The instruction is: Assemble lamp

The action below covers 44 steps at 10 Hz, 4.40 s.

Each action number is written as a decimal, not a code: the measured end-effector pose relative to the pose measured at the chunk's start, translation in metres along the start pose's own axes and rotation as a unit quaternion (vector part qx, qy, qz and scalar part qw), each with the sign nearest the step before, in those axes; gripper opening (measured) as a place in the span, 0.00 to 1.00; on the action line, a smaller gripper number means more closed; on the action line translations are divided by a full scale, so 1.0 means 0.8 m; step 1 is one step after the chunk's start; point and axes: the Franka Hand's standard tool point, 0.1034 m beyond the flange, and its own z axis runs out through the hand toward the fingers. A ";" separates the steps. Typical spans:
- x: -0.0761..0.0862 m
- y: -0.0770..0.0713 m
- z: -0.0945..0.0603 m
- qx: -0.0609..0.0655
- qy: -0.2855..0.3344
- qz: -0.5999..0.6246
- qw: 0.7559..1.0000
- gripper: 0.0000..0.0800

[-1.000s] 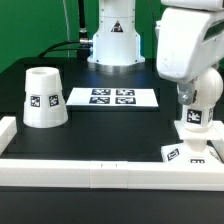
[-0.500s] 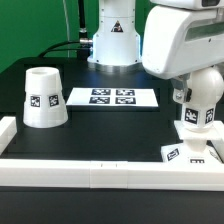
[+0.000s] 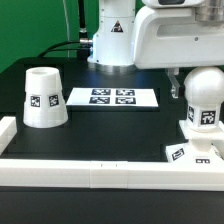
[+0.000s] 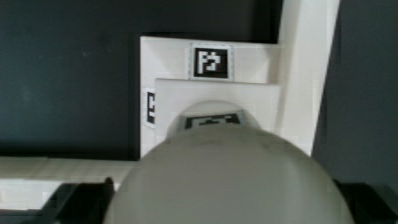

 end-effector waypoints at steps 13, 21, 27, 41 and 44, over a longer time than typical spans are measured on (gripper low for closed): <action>0.000 -0.006 0.001 0.050 -0.022 0.539 0.840 0.72; -0.006 -0.012 -0.001 0.046 -0.032 0.318 0.946 0.87; -0.005 -0.010 -0.003 0.041 -0.021 0.089 0.995 0.87; 0.002 -0.005 -0.003 -0.013 -0.004 -0.493 0.870 0.87; 0.007 -0.006 0.000 -0.017 -0.008 -0.592 0.805 0.87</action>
Offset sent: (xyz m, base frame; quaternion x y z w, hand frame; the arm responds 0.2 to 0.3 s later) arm 0.0000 0.0000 0.0000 0.0000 0.0000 0.1296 0.9916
